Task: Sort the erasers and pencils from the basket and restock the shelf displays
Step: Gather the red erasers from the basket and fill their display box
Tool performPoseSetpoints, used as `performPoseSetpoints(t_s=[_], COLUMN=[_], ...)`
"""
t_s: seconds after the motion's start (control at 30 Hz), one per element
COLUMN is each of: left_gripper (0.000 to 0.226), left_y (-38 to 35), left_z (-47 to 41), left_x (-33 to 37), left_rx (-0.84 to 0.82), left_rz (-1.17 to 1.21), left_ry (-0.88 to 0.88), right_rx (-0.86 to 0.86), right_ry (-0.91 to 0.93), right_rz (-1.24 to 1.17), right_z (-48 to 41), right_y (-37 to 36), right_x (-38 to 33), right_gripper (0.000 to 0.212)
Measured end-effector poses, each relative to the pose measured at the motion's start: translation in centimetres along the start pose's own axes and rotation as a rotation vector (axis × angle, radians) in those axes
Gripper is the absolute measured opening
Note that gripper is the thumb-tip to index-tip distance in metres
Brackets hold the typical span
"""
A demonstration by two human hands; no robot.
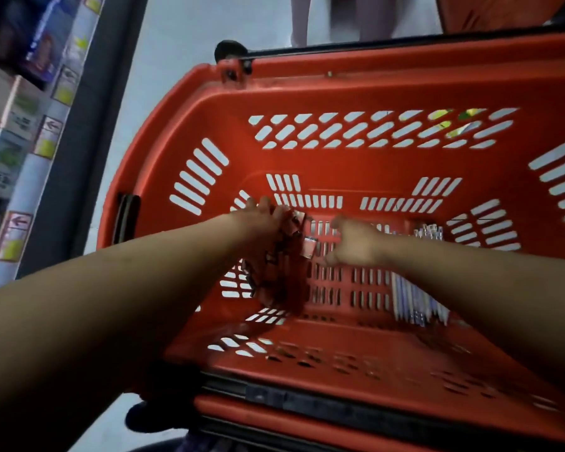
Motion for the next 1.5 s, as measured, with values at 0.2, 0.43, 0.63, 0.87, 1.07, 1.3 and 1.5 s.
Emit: performPoseSetpoints(t_s=[0.2,0.43,0.63,0.87,1.07,1.3,1.5], left_gripper=[0.138,0.144,0.109,0.131,0.137,0.125,0.120], left_y=[-2.7,-2.5,-2.9,-4.0,-3.2,-3.5,-3.2], left_z=[-0.1,-1.0,-2.1,-3.0,-3.7,-4.4,-4.4], left_x=[1.7,1.7,2.2,3.7,3.7,4.0,4.3], left_rx=[0.150,0.216,0.210,0.214,0.321,0.316,0.353], left_rz=[-0.237,-0.216,0.115,-0.052,-0.156,-0.071,-0.071], left_ry=[0.027,0.006,0.006,0.054,0.077,0.019,0.021], right_rx=[-0.016,-0.082,-0.121,-0.132,-0.020,0.015,-0.048], right_ry=[-0.074,-0.064,-0.090,-0.108,-0.096,-0.062,-0.075], right_rz=[-0.255,-0.470,-0.557,-0.677,-0.676,-0.685,-0.727], right_z=[-1.3,-1.9,-2.1,-2.1,-2.3,-2.1,-2.6], right_y=[-2.6,-4.5,-5.1,-4.9,-4.5,-4.3,-4.6], right_x=[1.2,0.1,0.5,0.9,1.0,0.5,0.7], right_gripper=[0.092,0.101,0.099,0.093,0.080,0.091,0.116])
Point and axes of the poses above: each hand's wrist, its own z-axis away from the middle knuckle, its own y-axis out of the back of the hand, x = y × z, the point moved 8 cm from there along -z, towards the middle knuckle, and after that the axes turned 6 degrees about -z, right-handed, at the moved point
